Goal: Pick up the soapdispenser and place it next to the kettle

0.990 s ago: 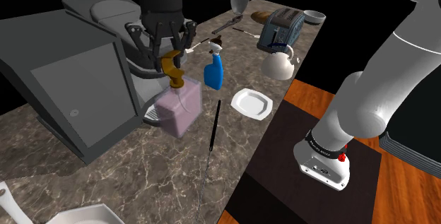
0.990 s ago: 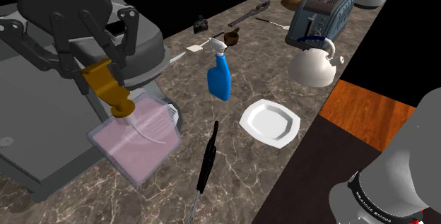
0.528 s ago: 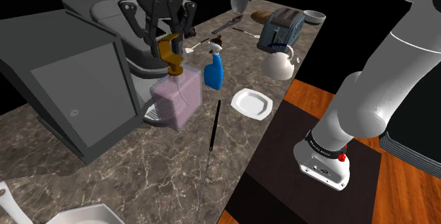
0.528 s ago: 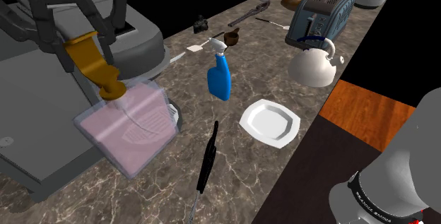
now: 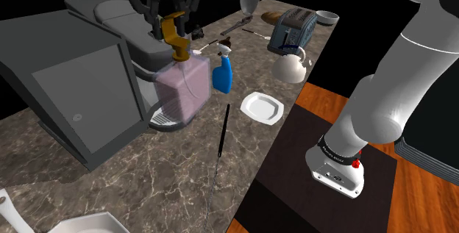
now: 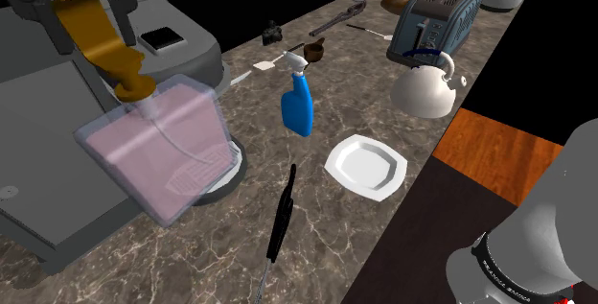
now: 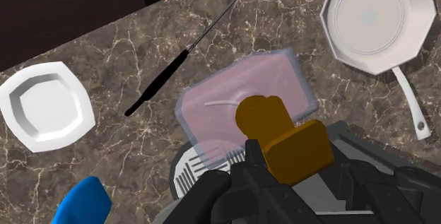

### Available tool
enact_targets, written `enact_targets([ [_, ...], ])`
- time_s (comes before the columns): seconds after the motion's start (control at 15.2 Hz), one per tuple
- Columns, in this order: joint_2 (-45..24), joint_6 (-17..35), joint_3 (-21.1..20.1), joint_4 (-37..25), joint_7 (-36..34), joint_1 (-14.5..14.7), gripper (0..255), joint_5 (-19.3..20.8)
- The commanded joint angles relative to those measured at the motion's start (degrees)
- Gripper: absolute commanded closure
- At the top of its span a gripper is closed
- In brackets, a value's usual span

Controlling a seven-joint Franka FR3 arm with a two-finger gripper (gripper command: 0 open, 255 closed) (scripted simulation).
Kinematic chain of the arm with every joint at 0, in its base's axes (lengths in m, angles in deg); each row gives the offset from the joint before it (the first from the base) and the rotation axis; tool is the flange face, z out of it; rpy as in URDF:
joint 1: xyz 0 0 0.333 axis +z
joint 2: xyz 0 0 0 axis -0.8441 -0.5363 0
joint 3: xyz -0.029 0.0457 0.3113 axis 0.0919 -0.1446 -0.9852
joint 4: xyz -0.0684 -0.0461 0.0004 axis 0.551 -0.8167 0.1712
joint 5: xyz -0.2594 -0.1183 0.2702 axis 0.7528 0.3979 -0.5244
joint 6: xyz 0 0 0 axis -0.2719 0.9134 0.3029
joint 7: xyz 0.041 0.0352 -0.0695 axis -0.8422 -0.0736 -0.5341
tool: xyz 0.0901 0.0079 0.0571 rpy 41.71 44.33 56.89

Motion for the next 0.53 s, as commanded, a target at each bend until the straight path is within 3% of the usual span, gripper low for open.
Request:
enact_targets([
  [0.0, -0.8, -1.7, -0.2, -2.5, -0.5, 0.2, 255, 0.4],
  [0.46, -4.7, -8.1, -0.9, -12.4, -2.4, 1.5, 255, 2.4],
])
